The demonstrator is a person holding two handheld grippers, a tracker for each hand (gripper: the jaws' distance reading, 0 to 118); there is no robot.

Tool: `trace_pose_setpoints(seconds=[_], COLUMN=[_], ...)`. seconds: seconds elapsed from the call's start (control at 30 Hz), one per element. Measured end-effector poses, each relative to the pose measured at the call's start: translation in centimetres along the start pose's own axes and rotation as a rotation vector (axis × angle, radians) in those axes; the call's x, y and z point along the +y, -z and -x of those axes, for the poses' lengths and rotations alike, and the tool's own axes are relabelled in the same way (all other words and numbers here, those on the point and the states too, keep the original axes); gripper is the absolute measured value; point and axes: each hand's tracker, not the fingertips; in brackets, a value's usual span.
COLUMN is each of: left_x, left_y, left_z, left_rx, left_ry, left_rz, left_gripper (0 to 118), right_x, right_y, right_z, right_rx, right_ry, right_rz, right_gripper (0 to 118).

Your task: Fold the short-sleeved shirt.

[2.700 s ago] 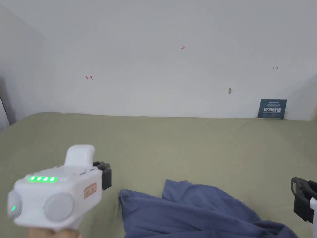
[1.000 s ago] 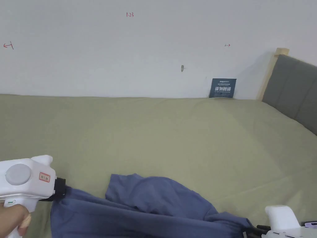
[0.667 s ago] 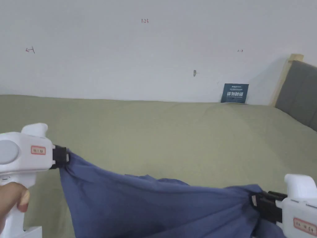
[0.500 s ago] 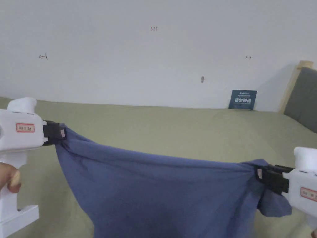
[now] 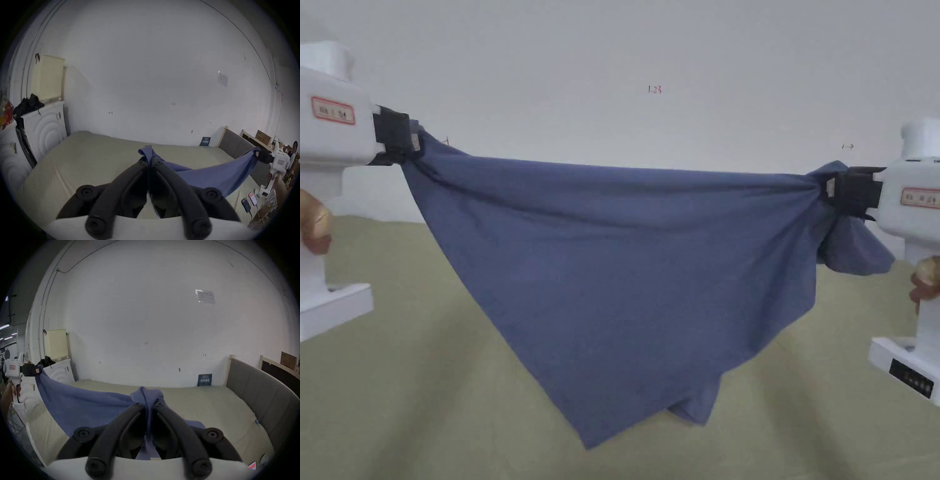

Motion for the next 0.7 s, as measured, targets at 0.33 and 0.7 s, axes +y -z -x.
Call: trace_pose_setpoints(seconds=[0.33,0.7], left_x=[3.3,-5.3], left_y=[2.7,1.6], left_z=[0.8,1.7], left_rx=[0.06,0.061], left_ry=[-0.033,-0.016], left_rz=[-0.063,0.011], left_gripper=[4,4], right_x=[2.8,-5.4], right_y=[5.1,4.3], right_z=[2.1,1.0], right_rx=[-0.028,-0.016], right_ry=[-0.084,-0.031], right_rz=[-0.066,0.04], right_gripper=[7,7])
